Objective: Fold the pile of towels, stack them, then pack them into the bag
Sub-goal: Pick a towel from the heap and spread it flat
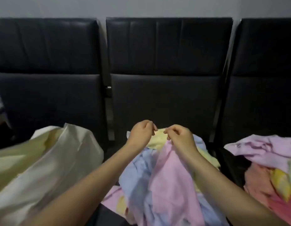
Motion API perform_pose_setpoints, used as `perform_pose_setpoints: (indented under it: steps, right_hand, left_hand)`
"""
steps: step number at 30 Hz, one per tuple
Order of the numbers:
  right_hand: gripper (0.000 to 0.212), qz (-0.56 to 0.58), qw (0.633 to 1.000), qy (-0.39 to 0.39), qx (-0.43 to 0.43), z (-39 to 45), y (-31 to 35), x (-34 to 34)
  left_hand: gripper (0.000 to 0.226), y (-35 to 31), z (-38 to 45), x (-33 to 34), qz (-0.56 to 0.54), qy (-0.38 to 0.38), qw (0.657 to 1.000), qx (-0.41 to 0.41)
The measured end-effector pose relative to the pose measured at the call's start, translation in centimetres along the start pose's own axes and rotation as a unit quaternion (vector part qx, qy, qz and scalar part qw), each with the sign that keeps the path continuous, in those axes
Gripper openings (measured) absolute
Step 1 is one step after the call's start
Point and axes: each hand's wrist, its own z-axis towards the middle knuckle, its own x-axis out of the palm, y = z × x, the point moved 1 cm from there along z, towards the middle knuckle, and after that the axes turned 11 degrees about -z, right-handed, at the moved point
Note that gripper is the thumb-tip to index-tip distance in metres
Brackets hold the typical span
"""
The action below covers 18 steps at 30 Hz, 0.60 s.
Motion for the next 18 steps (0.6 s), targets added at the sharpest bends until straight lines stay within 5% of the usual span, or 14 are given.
perform_pose_setpoints:
  steps: [3, 8, 10, 15, 18]
  right_hand:
    - [0.017, -0.061, 0.995, -0.057, -0.049, -0.4, -6.3, 1.7]
    - [0.007, 0.040, 0.989, -0.057, -0.127, -0.3, -12.6, 2.8]
    - [0.022, 0.085, 0.985, -0.055, -0.141, 0.2, -13.0, 3.2]
    - [0.064, -0.029, 0.964, -0.033, -0.262, 0.4, -12.9, 3.6]
    - [0.059, -0.083, 0.953, 0.009, -0.290, 1.0, -13.0, 3.2]
  left_hand:
    - [0.038, 5.2, -1.4, 2.5, 0.000, 0.010, 1.000, 0.016]
    - [0.036, 10.9, -2.6, 5.5, 0.020, 0.021, 0.996, 0.081]
    - [0.034, 11.8, -2.6, 6.0, 0.008, 0.017, 0.994, 0.111]
    - [0.042, 12.1, -4.3, 6.5, 0.029, 0.049, 0.984, 0.167]
    - [0.045, 12.4, -4.8, 6.3, 0.039, 0.077, 0.981, 0.175]
